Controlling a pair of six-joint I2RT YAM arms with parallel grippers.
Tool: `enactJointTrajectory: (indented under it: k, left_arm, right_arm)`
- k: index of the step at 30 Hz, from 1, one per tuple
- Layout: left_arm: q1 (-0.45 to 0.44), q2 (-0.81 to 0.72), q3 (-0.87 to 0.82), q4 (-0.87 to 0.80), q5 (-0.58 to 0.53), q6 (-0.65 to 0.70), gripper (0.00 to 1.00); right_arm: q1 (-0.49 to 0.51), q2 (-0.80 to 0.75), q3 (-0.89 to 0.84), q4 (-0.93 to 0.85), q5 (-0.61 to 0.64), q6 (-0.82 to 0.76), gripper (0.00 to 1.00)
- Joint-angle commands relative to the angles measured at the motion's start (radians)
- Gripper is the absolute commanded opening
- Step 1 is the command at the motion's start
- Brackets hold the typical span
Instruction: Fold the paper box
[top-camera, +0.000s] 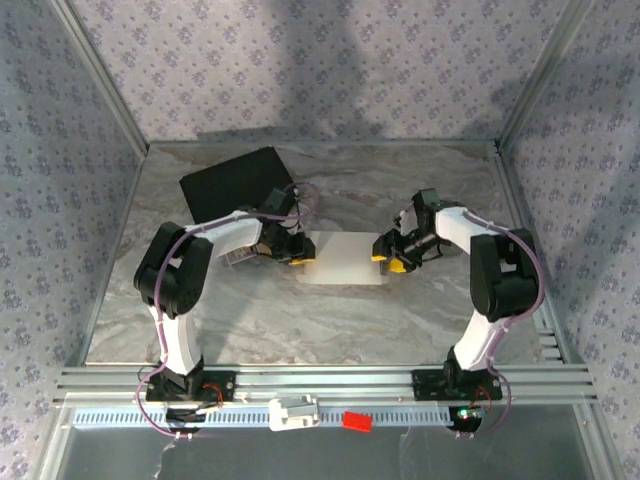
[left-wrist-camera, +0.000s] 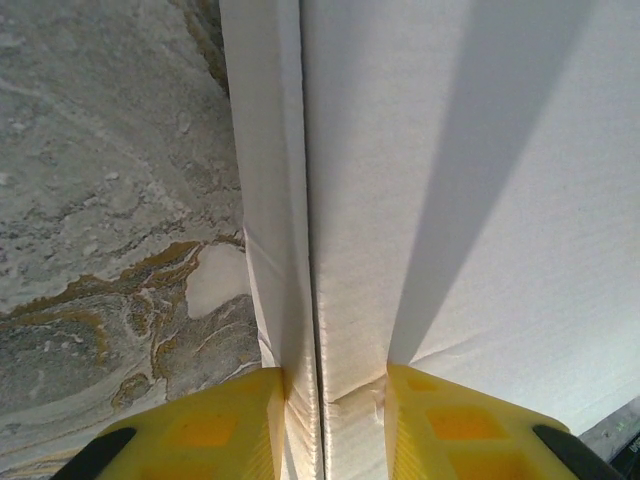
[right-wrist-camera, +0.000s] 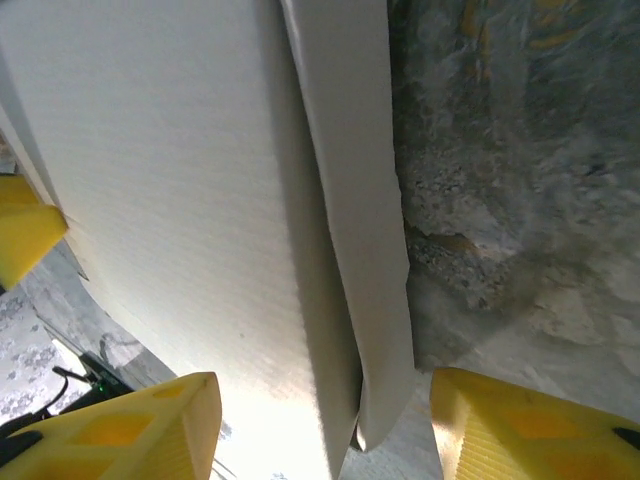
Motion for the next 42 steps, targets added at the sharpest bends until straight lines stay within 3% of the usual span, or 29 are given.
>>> enactJointTrajectory:
  k: [1,5,7,17,25,31,36,42]
  left_arm:
    - [0.008,0.031,-0.030,-0.015,-0.046,-0.002,0.30]
    - [0.010,0.030,-0.036,-0.010,-0.047,-0.008,0.30]
    - [0.009,0.026,-0.038,-0.009,-0.049,-0.010,0.30]
    - [0.056,-0.010,-0.182,0.161,0.037,-0.092,0.22]
    - [0.083,-0.018,-0.268,0.285,0.111,-0.114,0.19]
    - [0.121,-0.006,-0.318,0.362,0.153,-0.156,0.17]
    - [0.126,0.031,-0.320,0.403,0.193,-0.179,0.16]
    - [0.130,0.035,-0.306,0.408,0.204,-0.185,0.17]
  right_arm:
    - [0.000,0.049,-0.028,0.025,-0.028,-0.028,0.51]
    - [0.001,0.076,-0.042,0.028,0.003,-0.025,0.33]
    - [0.003,0.051,-0.046,0.041,0.012,-0.013,0.31]
    - [-0.046,0.015,-0.054,0.108,-0.112,-0.036,0.56]
    - [-0.049,0.002,-0.115,0.317,-0.221,0.087,0.62]
    - [-0.041,-0.001,-0.163,0.337,-0.199,0.085,0.67]
    - [-0.008,0.012,-0.184,0.482,-0.271,0.150,0.68]
    - [0.026,0.020,-0.185,0.723,-0.318,0.370,0.58]
